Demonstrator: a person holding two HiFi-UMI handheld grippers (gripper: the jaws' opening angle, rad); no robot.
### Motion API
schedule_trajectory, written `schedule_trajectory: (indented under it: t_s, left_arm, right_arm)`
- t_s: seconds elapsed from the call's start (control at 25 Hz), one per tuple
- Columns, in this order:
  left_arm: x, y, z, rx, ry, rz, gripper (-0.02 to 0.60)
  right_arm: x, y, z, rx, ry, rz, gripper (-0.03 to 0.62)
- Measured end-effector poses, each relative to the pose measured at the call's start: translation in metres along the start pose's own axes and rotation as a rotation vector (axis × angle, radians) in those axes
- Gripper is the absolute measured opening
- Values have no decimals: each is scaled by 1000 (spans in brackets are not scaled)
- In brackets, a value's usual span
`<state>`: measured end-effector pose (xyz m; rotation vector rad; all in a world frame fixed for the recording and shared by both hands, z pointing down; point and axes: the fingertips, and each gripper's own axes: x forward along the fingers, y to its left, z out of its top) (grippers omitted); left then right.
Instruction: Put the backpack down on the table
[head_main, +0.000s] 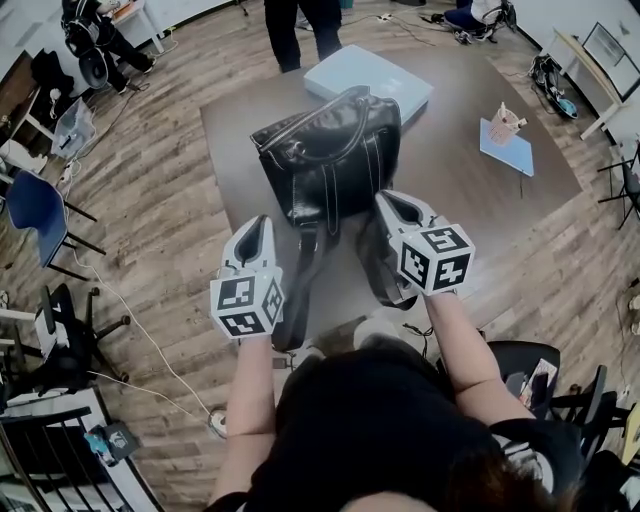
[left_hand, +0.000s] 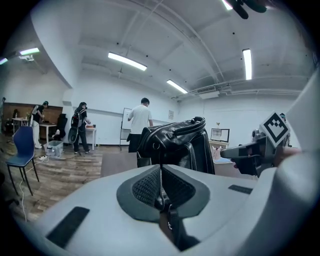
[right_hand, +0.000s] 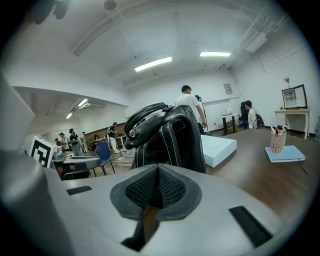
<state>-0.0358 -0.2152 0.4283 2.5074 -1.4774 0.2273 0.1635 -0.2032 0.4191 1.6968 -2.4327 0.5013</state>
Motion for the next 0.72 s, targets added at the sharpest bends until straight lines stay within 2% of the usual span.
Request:
schedule_trajectory:
  t_s: [0.72]
  left_arm:
    - [-10,-6,-8,-21,12,-19,37]
  right_arm:
    - [-7,6,-8,2,11,5,17]
